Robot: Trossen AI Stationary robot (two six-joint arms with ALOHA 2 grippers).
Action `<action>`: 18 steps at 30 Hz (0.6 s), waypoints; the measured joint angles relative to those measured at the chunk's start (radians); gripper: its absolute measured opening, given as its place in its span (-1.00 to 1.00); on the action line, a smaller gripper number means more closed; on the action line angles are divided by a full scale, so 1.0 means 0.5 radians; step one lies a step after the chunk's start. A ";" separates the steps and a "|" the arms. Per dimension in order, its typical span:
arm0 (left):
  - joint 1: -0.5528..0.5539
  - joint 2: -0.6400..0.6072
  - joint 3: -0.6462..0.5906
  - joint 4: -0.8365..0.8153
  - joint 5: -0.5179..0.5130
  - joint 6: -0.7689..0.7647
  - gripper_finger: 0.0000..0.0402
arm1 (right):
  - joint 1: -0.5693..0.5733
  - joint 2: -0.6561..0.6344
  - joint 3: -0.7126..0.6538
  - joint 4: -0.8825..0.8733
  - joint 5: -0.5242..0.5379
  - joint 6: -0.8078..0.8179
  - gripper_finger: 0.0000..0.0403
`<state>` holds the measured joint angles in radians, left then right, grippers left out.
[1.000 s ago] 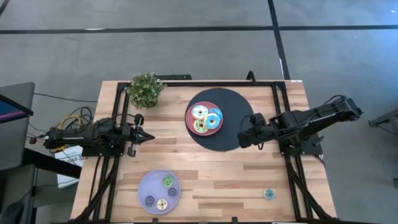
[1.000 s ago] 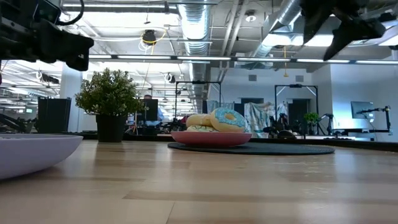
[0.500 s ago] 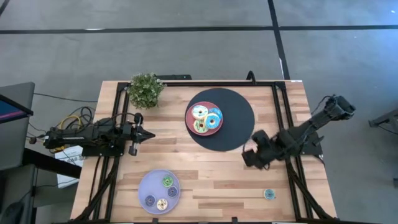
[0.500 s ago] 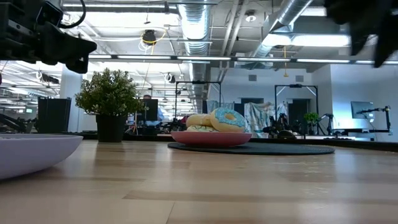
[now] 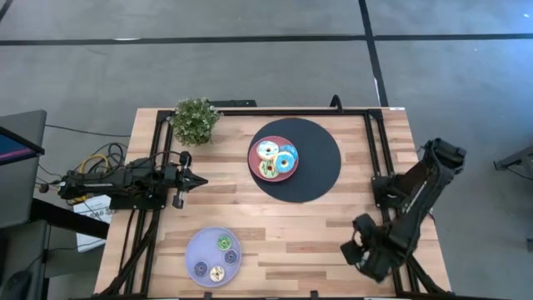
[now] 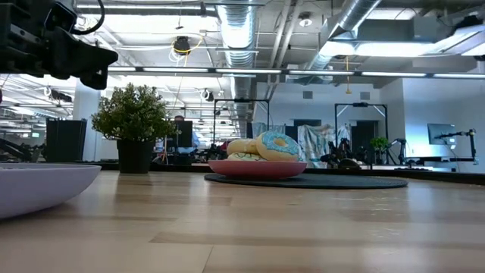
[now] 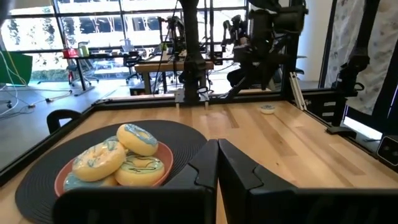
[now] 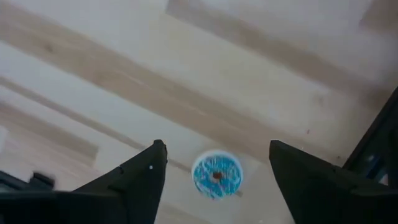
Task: Pick & Place donuts
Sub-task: Put the small blue donut on the purple plate
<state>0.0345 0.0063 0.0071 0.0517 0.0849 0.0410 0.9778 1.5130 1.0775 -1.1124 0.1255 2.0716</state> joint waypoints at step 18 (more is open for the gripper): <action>0.000 0.000 -0.001 0.000 0.001 -0.005 -1.00 | 0.178 0.552 -0.002 0.364 -0.242 -0.071 0.93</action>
<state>0.0344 0.0063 0.0067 0.0517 0.0853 0.0387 1.0665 1.7891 1.0763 -0.9302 0.0044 2.0359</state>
